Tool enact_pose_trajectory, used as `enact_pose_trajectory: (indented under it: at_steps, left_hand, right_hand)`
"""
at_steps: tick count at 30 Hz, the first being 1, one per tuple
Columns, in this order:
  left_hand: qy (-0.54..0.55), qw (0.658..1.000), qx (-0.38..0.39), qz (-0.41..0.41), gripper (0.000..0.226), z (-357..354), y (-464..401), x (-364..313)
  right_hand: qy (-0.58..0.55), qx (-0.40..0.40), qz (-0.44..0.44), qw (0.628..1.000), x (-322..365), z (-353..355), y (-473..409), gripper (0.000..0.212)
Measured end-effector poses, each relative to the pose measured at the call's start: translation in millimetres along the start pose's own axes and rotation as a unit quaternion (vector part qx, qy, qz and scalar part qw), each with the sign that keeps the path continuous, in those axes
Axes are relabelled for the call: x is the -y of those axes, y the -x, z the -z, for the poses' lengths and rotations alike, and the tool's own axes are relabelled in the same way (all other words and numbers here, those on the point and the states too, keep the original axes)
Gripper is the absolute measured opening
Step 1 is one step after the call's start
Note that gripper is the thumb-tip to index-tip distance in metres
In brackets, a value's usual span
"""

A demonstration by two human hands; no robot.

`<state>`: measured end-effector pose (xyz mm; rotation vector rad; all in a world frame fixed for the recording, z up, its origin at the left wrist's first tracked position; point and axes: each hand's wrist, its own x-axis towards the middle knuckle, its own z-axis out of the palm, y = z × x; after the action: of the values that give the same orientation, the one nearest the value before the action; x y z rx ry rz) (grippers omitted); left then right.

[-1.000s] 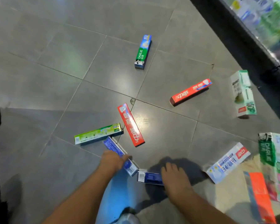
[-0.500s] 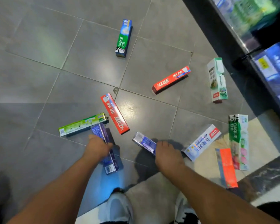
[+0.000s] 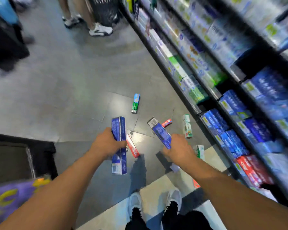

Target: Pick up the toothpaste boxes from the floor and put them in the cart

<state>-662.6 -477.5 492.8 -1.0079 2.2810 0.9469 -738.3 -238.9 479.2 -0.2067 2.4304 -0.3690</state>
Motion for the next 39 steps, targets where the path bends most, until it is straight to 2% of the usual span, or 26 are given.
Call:
enact_pose_trajectory:
  at_steps: [2, 5, 7, 12, 17, 20, 25, 30, 33, 37, 39]
  left_hand:
    - [-0.021, 0.999, -0.005, -0.025, 0.035, 47.0, 39.0, -34.3]
    - [-0.055, 0.996, -0.022, -0.067, 0.036, 103.0, 90.0, -78.3]
    - [-0.067, 0.993, -0.027, -0.096, 0.037, 131.8, 119.6, -104.0]
    - [-0.084, 0.978, 0.009, -0.192, 0.028, 171.4, 176.7, -162.1]
    - [-0.125, 0.947, 0.067, -0.288, 0.033, 161.2, 219.5, -219.6]
    - [-0.149, 0.921, 0.102, -0.345, 0.03, 134.4, 256.6, -254.5]
    - [-0.201, 0.865, 0.173, -0.425, 0.029, 60.6, 327.0, -312.1]
    - [-0.265, 0.791, 0.222, -0.504, 0.031, -45.0, 418.1, -356.4]
    - [-0.303, 0.738, 0.247, -0.55, 0.031, -114.4, 489.3, -363.6]
    - [-0.35, 0.677, 0.279, -0.585, 0.041, -205.5, 579.1, -356.9]
    - [-0.371, 0.646, 0.296, -0.597, 0.038, -250.7, 633.3, -348.1]
  right_hand:
    - [-0.007, -0.009, -0.001, 1.0, 16.8, 51.7, 34.5, 0.028]
    - [-0.033, -0.017, -0.017, 0.999, 37.8, 109.3, 84.4, 0.051]
    - [-0.048, -0.03, -0.024, 0.998, 47.8, 138.3, 114.8, 0.059]
    - [-0.04, -0.11, -0.046, 0.992, 48.0, 191.1, 179.6, 0.05]
    - [-0.082, -0.194, -0.124, 0.97, 11.2, 213.4, 242.2, 0.041]
    - [-0.101, -0.246, -0.184, 0.946, -22.5, 219.0, 286.5, 0.035]
    - [-0.148, -0.284, -0.271, 0.908, -99.8, 212.8, 369.7, 0.031]
    - [-0.202, -0.333, -0.379, 0.84, -190.8, 185.3, 478.8, 0.025]
    - [-0.225, -0.34, -0.446, 0.797, -246.5, 155.3, 555.0, 0.031]
    - [-0.237, -0.344, -0.513, 0.75, -311.2, 106.0, 652.6, 0.02]
    - [-0.239, -0.351, -0.545, 0.723, -338.5, 81.0, 704.2, 0.022]
